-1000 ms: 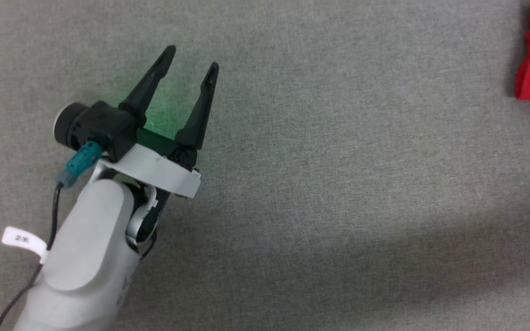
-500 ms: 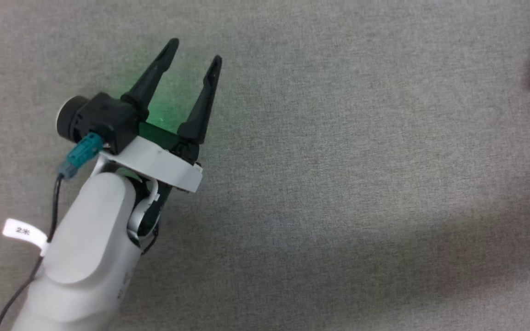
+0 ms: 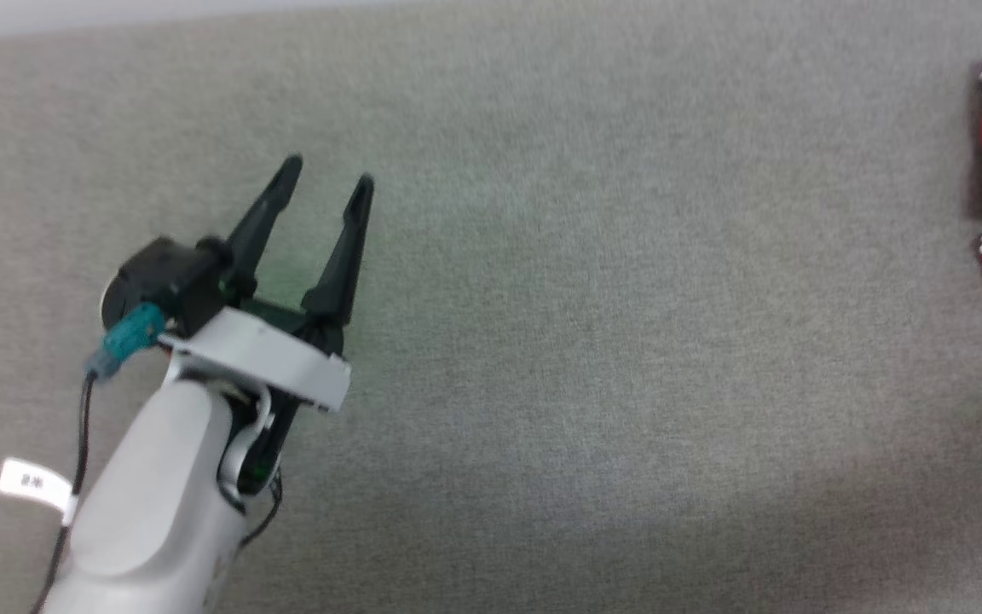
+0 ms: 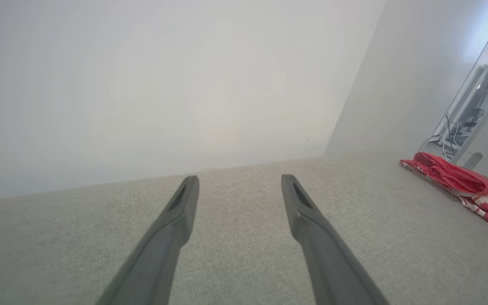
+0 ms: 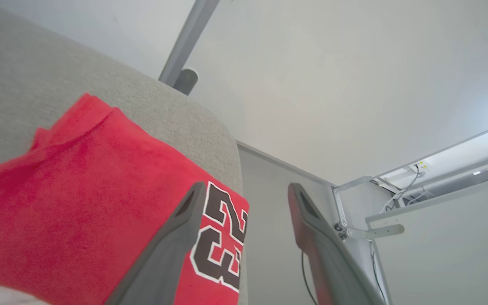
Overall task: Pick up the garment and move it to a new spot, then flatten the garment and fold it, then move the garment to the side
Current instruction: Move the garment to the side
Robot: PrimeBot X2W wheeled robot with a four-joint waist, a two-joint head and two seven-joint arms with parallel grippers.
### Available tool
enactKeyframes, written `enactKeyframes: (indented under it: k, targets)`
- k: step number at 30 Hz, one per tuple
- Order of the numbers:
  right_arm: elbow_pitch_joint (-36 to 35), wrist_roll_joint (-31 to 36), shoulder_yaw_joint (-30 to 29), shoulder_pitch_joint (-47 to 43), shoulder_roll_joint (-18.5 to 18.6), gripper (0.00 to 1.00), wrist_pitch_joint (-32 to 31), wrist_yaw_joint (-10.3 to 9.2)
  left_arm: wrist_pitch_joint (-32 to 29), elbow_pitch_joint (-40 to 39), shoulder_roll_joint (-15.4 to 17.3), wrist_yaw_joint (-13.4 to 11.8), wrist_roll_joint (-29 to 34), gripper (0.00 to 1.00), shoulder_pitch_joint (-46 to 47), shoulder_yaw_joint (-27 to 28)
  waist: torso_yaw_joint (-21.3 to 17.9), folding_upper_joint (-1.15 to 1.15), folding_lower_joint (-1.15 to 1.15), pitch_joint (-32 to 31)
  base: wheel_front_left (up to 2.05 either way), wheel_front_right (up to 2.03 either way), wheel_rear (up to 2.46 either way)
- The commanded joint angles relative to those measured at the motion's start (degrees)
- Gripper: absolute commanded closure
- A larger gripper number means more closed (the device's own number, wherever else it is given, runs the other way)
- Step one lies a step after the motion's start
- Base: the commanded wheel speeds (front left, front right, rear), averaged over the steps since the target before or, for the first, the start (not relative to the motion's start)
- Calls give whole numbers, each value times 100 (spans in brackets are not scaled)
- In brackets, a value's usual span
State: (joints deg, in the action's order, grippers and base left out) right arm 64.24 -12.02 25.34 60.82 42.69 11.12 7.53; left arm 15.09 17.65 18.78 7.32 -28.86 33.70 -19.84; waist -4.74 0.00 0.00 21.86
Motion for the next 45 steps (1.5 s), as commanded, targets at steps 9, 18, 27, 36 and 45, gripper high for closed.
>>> enactKeyframes:
  k: [9,18,27,36,45]
  targets:
    - [-139,-240,-555,-786,-577,0,393,-9,0,-24,155,20,-303,0,-988,380,291,0,0,-1254,0,0,0]
    - [-1580,-436,-1305,-2298,-1151,0,403,-9,1,-97,14,-27,-212,0,-2049,956,476,0,0,-2025,0,0,0]
    - [-3015,-160,-2038,-3620,-1719,0,405,-9,0,-439,52,-40,-141,0,-2817,1396,640,0,0,-2385,0,0,0]
    - [-4232,249,-2588,-4798,-2350,0,405,-9,0,-731,-92,-23,66,0,-3414,1885,810,0,0,-2528,0,0,0]
    - [-5054,524,-2920,-5616,-2884,0,405,-8,0,-727,-183,13,284,0,-3688,2171,878,0,0,-2617,0,0,0]
